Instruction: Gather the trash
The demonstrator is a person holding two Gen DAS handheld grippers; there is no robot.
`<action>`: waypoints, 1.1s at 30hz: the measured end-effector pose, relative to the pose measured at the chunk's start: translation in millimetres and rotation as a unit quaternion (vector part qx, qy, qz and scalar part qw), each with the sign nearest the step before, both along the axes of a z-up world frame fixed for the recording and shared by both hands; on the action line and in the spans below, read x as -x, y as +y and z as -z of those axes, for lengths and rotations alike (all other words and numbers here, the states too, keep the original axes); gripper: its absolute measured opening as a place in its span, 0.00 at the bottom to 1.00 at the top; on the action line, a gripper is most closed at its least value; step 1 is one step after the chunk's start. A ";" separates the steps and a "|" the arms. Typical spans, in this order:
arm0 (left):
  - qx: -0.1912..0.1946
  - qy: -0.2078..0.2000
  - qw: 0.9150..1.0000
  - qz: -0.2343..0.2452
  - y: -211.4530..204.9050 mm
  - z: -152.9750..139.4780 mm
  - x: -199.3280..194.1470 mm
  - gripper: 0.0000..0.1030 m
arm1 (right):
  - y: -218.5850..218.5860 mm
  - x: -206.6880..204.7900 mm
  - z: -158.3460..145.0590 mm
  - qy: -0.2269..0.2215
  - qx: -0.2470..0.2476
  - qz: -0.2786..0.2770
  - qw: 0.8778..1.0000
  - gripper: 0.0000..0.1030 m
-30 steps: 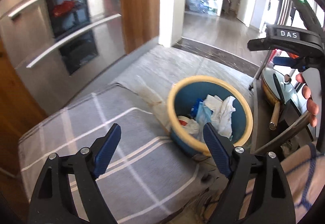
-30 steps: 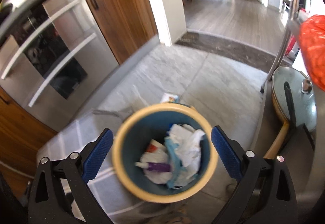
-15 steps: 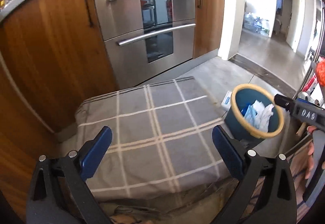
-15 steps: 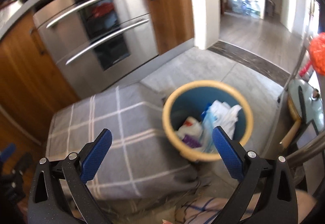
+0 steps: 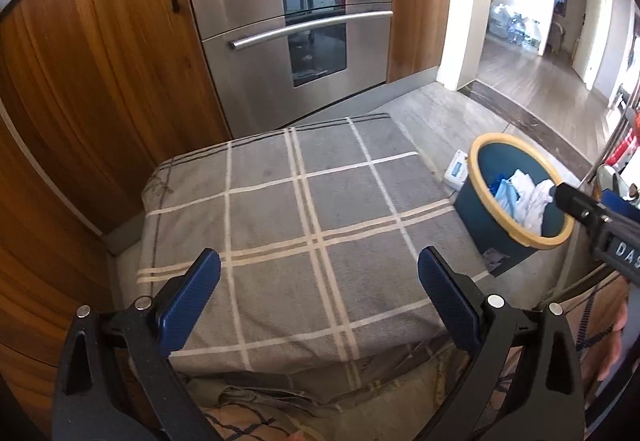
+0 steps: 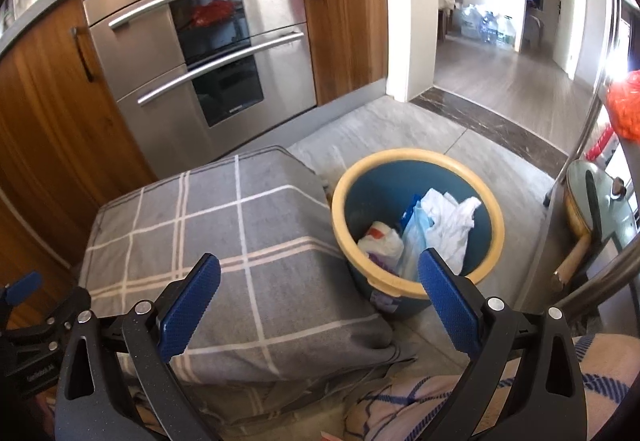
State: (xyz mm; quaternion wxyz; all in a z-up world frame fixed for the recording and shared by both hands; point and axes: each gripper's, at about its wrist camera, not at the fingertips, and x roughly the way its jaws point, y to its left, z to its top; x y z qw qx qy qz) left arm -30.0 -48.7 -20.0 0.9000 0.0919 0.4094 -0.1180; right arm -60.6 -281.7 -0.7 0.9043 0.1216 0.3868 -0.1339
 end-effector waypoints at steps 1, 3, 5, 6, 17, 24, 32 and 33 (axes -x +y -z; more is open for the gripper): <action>0.004 0.002 1.000 -0.002 0.5 0.2 -0.1 0.95 | 1.9 1.4 -0.7 -0.003 0.003 -0.002 1.000 0.95; 0.007 0.003 1.000 -0.004 -0.4 0.1 -0.1 0.95 | 4.9 2.6 -1.7 -0.007 0.009 -0.007 1.000 0.95; 0.015 0.008 1.000 -0.006 0.6 0.7 -1.4 0.95 | 8.2 3.3 -3.5 -0.012 0.017 -0.012 1.000 0.95; 0.016 0.009 1.000 -0.007 1.1 0.7 -1.6 0.95 | 9.2 3.3 -3.9 -0.013 0.019 -0.013 1.000 0.95; 0.020 0.011 1.000 -0.012 1.9 0.3 -2.2 0.95 | 10.7 2.1 -3.0 -0.006 0.019 -0.013 1.000 0.95; 0.022 0.012 1.000 -0.011 0.5 1.0 -2.2 0.95 | 10.0 0.6 -1.7 -0.002 0.014 -0.014 1.000 0.95; 0.025 0.011 1.000 -0.011 -1.0 1.3 -2.6 0.95 | 10.3 0.4 -1.2 0.002 0.013 -0.016 1.000 0.95; 0.026 0.012 1.000 -0.012 -0.6 1.6 -2.8 0.95 | 10.4 0.2 -0.6 0.003 0.014 -0.017 1.000 0.95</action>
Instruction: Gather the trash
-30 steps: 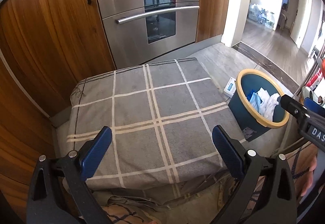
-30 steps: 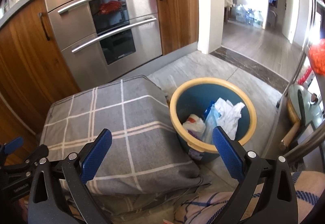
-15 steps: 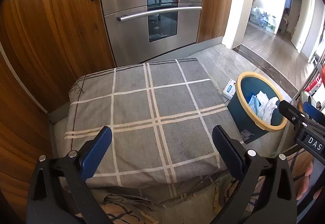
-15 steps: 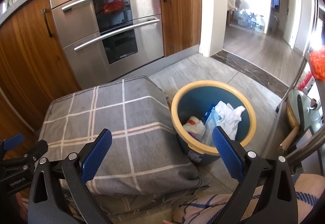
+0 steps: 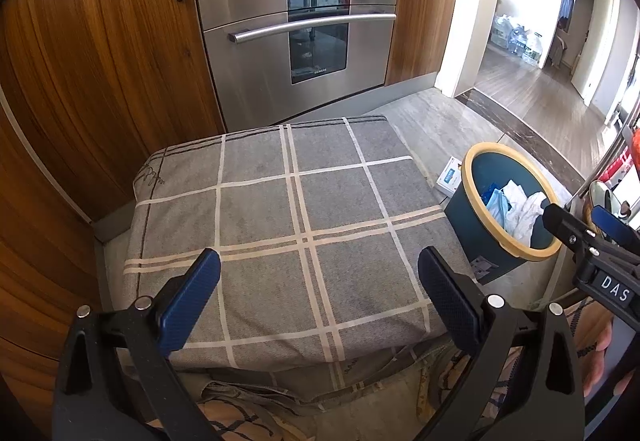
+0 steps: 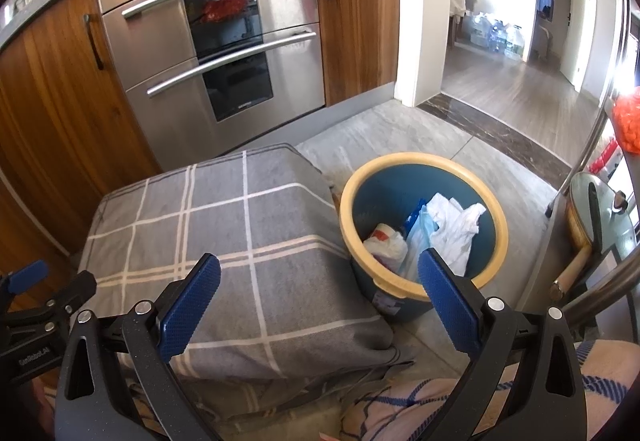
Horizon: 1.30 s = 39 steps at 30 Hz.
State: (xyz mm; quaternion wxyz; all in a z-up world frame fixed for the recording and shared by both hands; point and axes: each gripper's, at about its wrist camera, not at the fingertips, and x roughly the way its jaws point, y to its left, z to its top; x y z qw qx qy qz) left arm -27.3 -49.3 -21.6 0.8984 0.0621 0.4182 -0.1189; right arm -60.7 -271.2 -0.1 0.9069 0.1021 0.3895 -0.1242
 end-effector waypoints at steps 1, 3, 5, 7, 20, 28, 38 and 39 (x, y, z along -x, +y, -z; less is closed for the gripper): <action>0.001 0.001 1.000 -0.001 0.1 0.1 -0.4 0.95 | 0.0 -0.2 0.4 0.001 0.000 0.000 1.000 0.95; 0.001 0.001 1.000 0.000 -0.1 -0.2 -0.2 0.95 | -0.3 -0.1 0.6 0.002 -0.002 -0.001 1.000 0.95; -0.001 -0.001 1.000 0.000 -0.5 -0.3 0.1 0.95 | -0.5 0.0 1.1 0.003 -0.002 -0.002 1.000 0.95; -0.002 -0.003 1.000 0.000 -1.2 -0.4 0.3 0.95 | -0.6 0.0 1.1 0.002 -0.003 -0.001 1.000 0.95; -0.003 -0.003 1.000 -0.002 -0.1 0.2 -0.1 0.95 | -1.0 0.3 1.5 0.003 -0.006 -0.001 1.000 0.95; -0.003 -0.003 1.000 -0.003 -0.7 0.0 0.4 0.95 | -0.4 0.0 1.6 0.004 -0.006 -0.001 1.000 0.95; -0.001 -0.002 1.000 -0.002 -2.0 -0.7 1.2 0.95 | 2.4 -0.1 3.3 0.005 -0.007 -0.001 1.000 0.95; -0.001 -0.002 1.000 -0.002 -2.0 -0.7 1.1 0.95 | 2.3 -0.3 3.3 0.005 -0.008 -0.001 1.000 0.95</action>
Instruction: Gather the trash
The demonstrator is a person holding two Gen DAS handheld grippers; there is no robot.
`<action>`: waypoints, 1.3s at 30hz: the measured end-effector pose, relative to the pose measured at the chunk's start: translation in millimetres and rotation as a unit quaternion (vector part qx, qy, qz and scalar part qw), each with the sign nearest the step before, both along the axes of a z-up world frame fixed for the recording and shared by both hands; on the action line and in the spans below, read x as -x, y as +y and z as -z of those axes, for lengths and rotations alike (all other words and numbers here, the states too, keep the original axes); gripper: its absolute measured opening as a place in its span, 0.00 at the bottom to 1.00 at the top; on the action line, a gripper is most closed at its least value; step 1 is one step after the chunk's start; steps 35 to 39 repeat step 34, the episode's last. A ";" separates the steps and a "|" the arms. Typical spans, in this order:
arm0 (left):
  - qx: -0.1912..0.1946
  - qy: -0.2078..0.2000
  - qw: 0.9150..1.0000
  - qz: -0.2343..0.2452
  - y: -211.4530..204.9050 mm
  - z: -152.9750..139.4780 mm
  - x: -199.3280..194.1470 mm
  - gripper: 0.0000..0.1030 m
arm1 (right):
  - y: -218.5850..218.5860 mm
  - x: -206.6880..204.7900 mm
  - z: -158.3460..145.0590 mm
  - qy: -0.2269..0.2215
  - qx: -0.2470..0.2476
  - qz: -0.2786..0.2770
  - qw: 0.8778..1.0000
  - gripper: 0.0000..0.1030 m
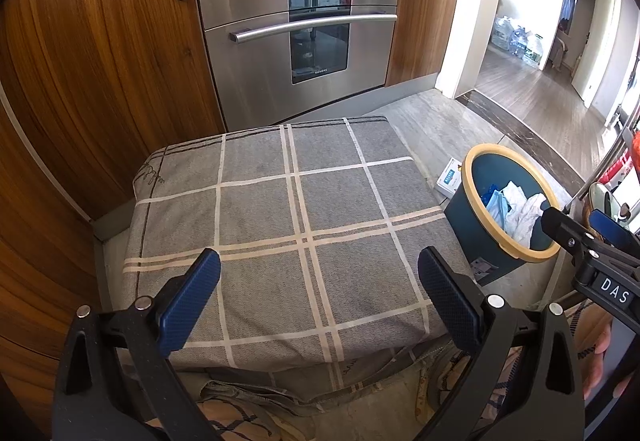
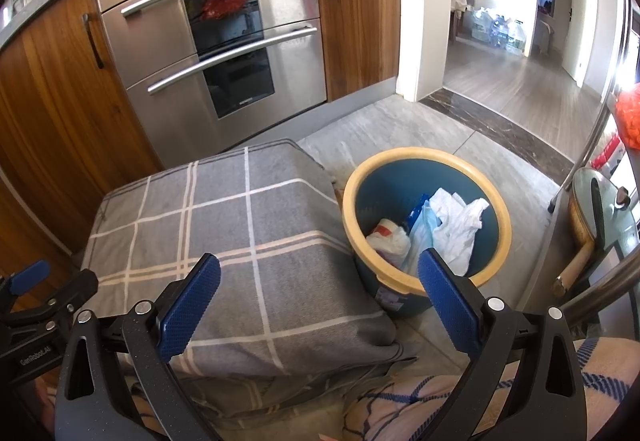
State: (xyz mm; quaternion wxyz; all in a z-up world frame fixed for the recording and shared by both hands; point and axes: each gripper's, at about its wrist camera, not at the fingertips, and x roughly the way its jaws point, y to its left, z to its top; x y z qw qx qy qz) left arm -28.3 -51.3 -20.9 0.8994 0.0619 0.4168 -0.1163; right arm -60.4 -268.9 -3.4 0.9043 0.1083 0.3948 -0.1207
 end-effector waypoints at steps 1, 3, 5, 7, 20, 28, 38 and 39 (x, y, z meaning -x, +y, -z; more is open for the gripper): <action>0.000 0.000 1.000 0.000 0.0 0.1 0.0 0.95 | -0.4 0.1 -0.2 0.000 0.000 0.000 1.000 0.95; 0.000 0.000 1.000 0.000 -0.6 0.1 0.4 0.95 | -0.7 0.5 -0.1 0.000 0.000 0.000 1.000 0.95; 0.000 0.001 1.000 0.000 -0.7 0.0 0.4 0.95 | -0.7 0.5 -0.1 0.000 0.000 0.000 1.000 0.95; -0.001 -0.001 1.000 0.000 -1.4 -0.3 0.9 0.95 | -0.6 0.5 -0.2 0.000 0.000 0.000 1.000 0.95; 0.000 -0.005 1.000 0.006 -1.0 0.3 -0.9 0.95 | 1.2 1.8 2.0 0.001 -0.002 0.000 1.000 0.95; -0.009 -0.005 1.000 0.003 -1.8 0.8 -0.2 0.95 | 0.8 1.4 2.6 0.002 -0.003 -0.001 1.000 0.95; -0.011 0.005 1.000 -0.005 -0.4 3.3 -2.6 0.95 | 2.9 2.1 4.6 0.006 -0.006 -0.002 1.000 0.95; -0.011 0.005 1.000 -0.005 -0.4 3.3 -2.6 0.95 | 2.9 2.1 4.6 0.006 -0.006 -0.002 1.000 0.95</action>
